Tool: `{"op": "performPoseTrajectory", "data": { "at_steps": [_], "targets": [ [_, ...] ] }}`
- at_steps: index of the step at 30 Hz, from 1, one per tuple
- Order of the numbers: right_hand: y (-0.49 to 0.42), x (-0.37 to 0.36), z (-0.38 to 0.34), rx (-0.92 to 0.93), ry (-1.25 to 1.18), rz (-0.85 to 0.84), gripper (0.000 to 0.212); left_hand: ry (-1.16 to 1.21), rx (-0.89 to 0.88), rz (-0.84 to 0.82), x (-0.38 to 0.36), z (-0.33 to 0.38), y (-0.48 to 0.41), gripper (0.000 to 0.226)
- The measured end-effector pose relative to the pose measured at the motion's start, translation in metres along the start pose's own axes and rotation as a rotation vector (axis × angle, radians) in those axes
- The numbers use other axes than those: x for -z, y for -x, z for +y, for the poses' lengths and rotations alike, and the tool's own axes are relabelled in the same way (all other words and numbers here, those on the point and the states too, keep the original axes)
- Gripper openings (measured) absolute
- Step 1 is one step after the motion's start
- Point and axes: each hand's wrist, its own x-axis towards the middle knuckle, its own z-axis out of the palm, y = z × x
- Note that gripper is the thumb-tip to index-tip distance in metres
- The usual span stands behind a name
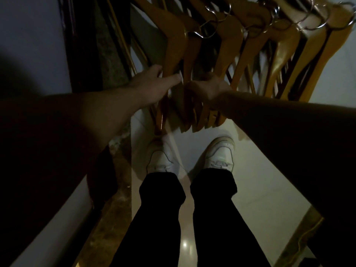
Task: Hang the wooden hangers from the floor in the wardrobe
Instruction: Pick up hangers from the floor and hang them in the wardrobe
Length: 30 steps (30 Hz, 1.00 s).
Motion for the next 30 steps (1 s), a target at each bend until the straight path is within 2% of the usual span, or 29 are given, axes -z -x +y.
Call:
{"op": "performPoseTrajectory", "data": {
  "at_steps": [3,7,11,17,23,30],
  "targets": [
    [-0.019,0.006,-0.006,0.029,-0.037,0.019,0.082,0.109,0.009,0.021,-0.01,-0.004,-0.016,0.074],
    [-0.031,0.007,-0.015,0.089,-0.119,0.056,0.068,0.147,0.023,0.028,-0.022,-0.008,-0.03,0.063],
    [-0.037,0.004,-0.024,0.074,-0.215,0.06,0.056,0.187,-0.069,0.136,-0.023,-0.002,-0.034,0.065],
    [-0.03,-0.001,-0.027,0.042,-0.258,0.096,0.046,0.056,-0.071,0.24,-0.019,-0.002,-0.037,0.048],
    [0.004,0.002,-0.031,0.042,-0.35,0.005,0.033,-0.045,-0.04,0.307,-0.014,-0.007,-0.011,0.06],
    [0.067,0.008,-0.033,0.043,-0.298,0.006,0.037,-0.04,-0.038,0.259,0.001,0.009,0.041,0.059]
  ]
}}
